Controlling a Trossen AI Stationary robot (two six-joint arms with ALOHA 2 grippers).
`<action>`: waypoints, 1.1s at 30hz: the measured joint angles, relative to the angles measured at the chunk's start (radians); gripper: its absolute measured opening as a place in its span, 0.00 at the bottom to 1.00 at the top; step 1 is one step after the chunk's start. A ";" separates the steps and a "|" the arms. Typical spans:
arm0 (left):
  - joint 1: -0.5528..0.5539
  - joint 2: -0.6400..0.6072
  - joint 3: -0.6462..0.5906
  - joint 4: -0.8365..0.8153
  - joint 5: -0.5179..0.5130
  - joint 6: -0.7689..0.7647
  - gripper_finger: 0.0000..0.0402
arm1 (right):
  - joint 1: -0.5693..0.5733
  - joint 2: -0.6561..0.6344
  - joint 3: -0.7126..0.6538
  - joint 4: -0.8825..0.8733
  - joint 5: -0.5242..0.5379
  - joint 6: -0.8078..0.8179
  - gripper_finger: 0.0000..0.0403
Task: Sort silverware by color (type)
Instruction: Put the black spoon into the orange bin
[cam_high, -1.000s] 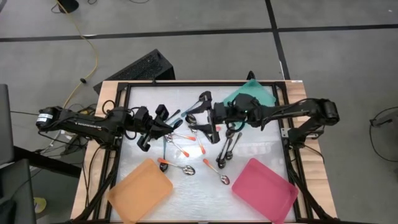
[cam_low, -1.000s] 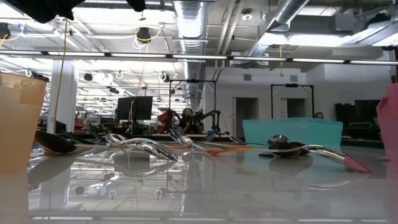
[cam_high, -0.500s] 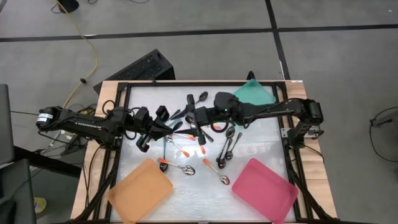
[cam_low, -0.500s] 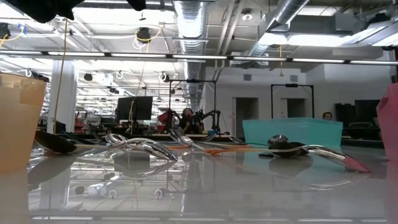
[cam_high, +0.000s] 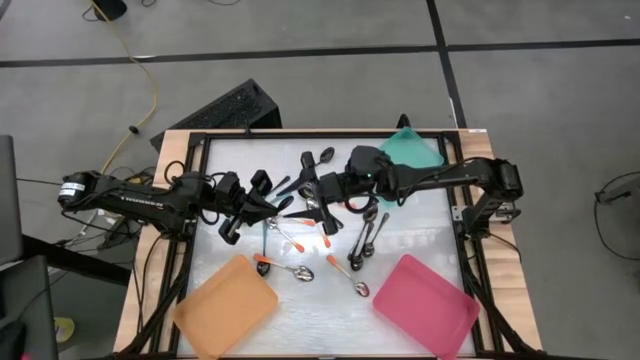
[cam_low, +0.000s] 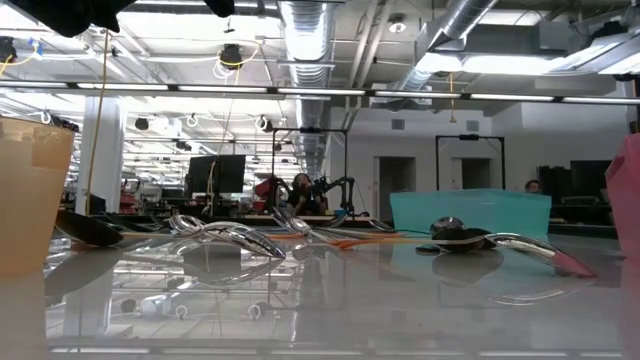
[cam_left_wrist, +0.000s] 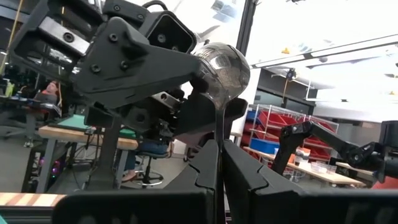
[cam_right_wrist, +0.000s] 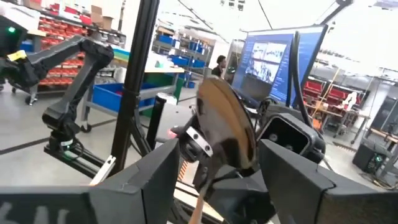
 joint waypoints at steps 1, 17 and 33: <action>0.000 0.000 0.000 0.000 0.000 0.000 0.00 | 0.000 0.000 0.000 0.002 0.000 0.000 0.62; 0.000 0.000 0.000 -0.008 -0.004 0.002 0.00 | 0.004 0.000 0.000 0.064 0.006 0.007 0.32; 0.002 -0.002 0.001 -0.074 -0.239 0.021 0.01 | 0.008 -0.001 0.000 0.051 0.090 0.039 0.01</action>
